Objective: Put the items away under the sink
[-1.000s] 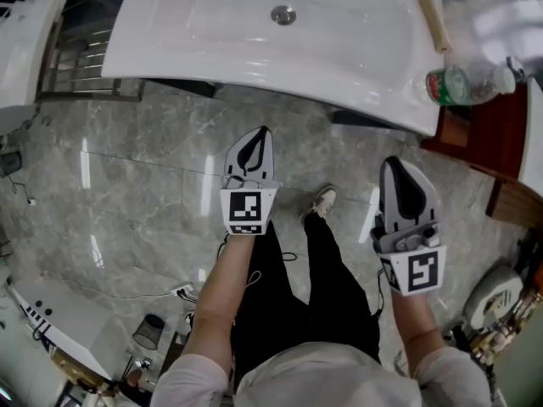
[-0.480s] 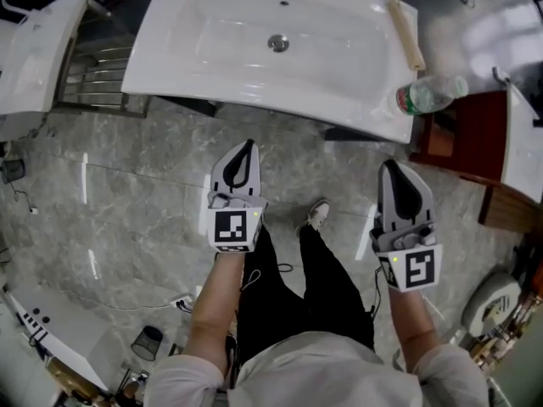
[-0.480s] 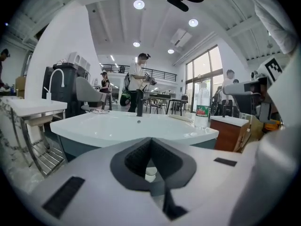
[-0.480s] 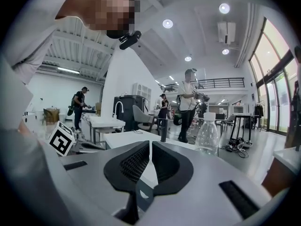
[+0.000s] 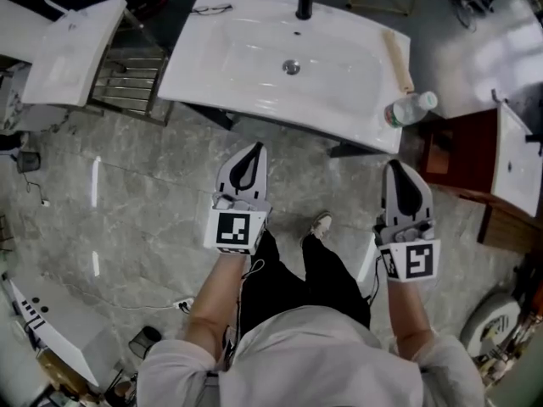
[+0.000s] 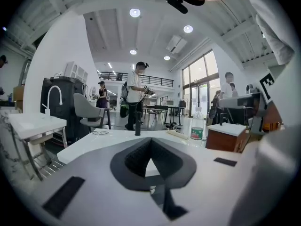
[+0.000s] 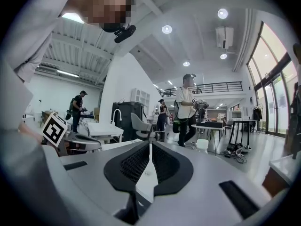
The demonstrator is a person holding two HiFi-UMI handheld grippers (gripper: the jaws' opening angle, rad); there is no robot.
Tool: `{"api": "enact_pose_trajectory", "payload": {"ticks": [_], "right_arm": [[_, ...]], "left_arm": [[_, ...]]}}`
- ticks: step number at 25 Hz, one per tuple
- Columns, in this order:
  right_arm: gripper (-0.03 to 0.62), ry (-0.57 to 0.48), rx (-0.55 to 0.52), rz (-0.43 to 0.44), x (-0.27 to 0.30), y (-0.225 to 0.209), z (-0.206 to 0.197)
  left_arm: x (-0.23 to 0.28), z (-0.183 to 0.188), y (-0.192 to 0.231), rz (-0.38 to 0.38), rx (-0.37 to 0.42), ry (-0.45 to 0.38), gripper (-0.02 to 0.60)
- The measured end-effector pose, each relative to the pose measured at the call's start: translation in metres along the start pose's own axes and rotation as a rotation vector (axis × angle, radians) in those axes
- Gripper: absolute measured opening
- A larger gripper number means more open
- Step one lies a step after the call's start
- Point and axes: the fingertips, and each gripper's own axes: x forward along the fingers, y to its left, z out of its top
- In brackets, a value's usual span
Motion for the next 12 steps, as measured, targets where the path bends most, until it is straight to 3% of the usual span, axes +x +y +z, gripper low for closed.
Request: {"api": "enact_pose_trajectory", "payload": {"ticks": [12], "right_arm": [[0.041,-0.088,-0.012,-0.005,-0.015,-0.021,0.063]], "left_arm": [[-0.028,0.079,-0.014,0.000,-0.005,-0.078,0.002]]}}
